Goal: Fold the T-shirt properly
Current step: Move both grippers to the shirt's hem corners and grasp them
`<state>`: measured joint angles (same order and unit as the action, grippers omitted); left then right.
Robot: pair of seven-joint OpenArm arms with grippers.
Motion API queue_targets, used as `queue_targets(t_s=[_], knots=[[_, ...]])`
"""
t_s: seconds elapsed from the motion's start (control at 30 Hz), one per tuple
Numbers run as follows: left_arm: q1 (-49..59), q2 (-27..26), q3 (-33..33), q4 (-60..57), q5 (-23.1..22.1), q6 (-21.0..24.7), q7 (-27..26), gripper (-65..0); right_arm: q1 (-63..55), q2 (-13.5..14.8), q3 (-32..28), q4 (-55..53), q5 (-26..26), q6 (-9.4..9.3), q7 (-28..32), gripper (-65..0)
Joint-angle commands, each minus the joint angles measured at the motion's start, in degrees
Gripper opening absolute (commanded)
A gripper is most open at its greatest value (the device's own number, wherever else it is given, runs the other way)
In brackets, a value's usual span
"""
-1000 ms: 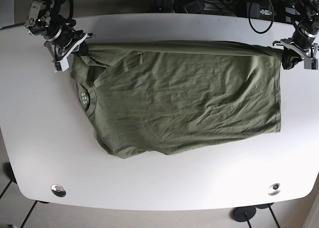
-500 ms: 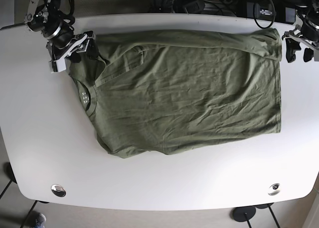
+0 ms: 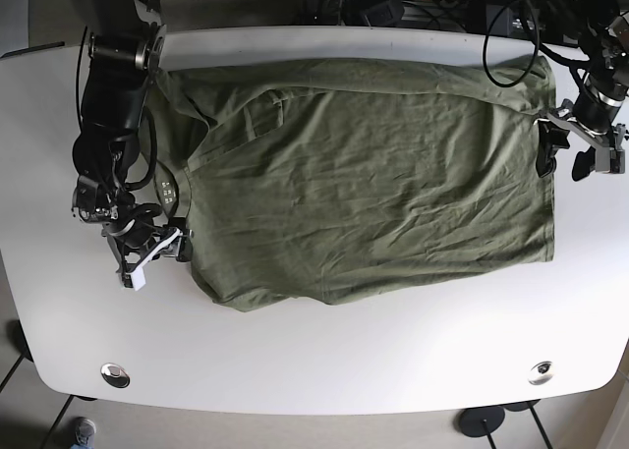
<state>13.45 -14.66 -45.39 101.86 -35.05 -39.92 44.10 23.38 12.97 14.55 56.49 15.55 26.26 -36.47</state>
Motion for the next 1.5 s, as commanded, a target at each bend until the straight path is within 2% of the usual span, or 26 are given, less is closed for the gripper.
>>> queue_targets(t_s=[0.03, 0.13, 0.23, 0.27, 0.33, 0.43, 0.53, 0.67, 0.7, 0.83, 1.07, 1.2, 1.27, 1.3, 1.4, 1.47, 1.5], knots=[[-0.3, -1.0, -0.2, 1.0, -1.3, -0.1, -1.5, -26.0, 2.9, 0.5, -0.3, -2.8, -0.6, 1.39, 3.8, -25.8], [-0.3, -1.1, -0.2, 1.0, -1.3, -0.1, -1.5, -26.0, 2.7, -0.1, -3.7, -3.1, -0.2, 1.74, 4.8, -26.0], [-0.3, -1.1, -0.5, 1.0, -1.3, -0.1, -1.5, -26.0, 0.8, -2.3, -5.0, -3.0, -0.1, 1.74, 4.8, -37.9], [-0.3, -1.1, -0.5, 1.0, -1.3, -0.1, -1.5, -26.0, 0.6, -2.6, -5.1, -3.0, -0.4, 1.74, 4.8, -40.0], [-0.3, -1.1, -0.5, 1.0, -1.3, -0.1, -1.5, -26.0, -1.4, -2.9, -5.2, -2.7, -0.2, 1.83, 4.5, -40.3], [-0.4, -1.2, -0.5, 0.9, -1.2, -0.1, -1.5, -26.0, -5.3, -4.4, -6.4, 4.2, -0.6, 1.74, 4.4, -40.3], [-1.1, -1.2, -0.3, 0.9, -1.0, -0.1, -1.5, -26.0, -7.8, -4.4, -7.9, 10.7, -0.6, 1.48, 4.4, -40.3], [-2.5, -0.9, 0.7, 0.9, 4.4, -0.1, -1.5, -26.0, -5.7, -4.4, -4.8, 10.7, -0.6, 1.39, 4.4, -40.0], [-3.1, -0.9, 1.5, 0.9, 5.6, -0.1, -1.5, -26.0, -4.3, -4.4, -4.0, 8.9, -0.6, 1.39, 4.4, -37.9], [-3.6, -0.9, 2.8, 0.9, 7.1, -0.1, -1.5, -26.0, 3.9, -2.3, -2.2, -3.2, -0.2, 1.39, 5.7, -20.8], [-3.8, -0.9, 2.8, 0.9, 7.0, -0.1, -1.5, -26.0, 10.2, -1.4, -2.5, -19.1, -0.6, 1.39, 15.7, -19.8], [-3.9, -0.9, 2.7, 0.9, 7.1, -0.1, -1.5, -26.0, 10.3, -2.5, -3.1, -19.5, -0.7, 1.39, 16.3, -20.0], [-3.9, -1.0, 2.6, 0.5, 7.2, -0.1, -1.6, -26.0, 10.2, -3.2, -4.8, -19.5, -0.7, 1.39, 16.3, -24.4], [-4.0, -1.0, 2.6, -0.6, 7.2, -0.1, -1.6, -26.0, 10.2, -3.3, -5.5, -19.5, -0.7, 1.39, 16.4, -30.9], [-7.5, -1.2, 2.4, -4.1, 7.3, -0.1, -1.7, -26.0, 10.2, -4.2, -5.7, -19.5, -0.7, 1.39, 16.4, -44.2], [-9.5, -2.6, 2.8, -7.2, 10.2, -0.1, -1.7, -25.4, 10.2, -4.1, -5.7, -19.5, -0.7, 1.39, 16.4, -54.1], [-11.4, -2.6, 2.9, -9.2, 11.7, 2.6, -1.7, -25.3, 10.2, -4.1, -5.7, -19.5, -0.7, 1.39, 16.5, -58.8]])
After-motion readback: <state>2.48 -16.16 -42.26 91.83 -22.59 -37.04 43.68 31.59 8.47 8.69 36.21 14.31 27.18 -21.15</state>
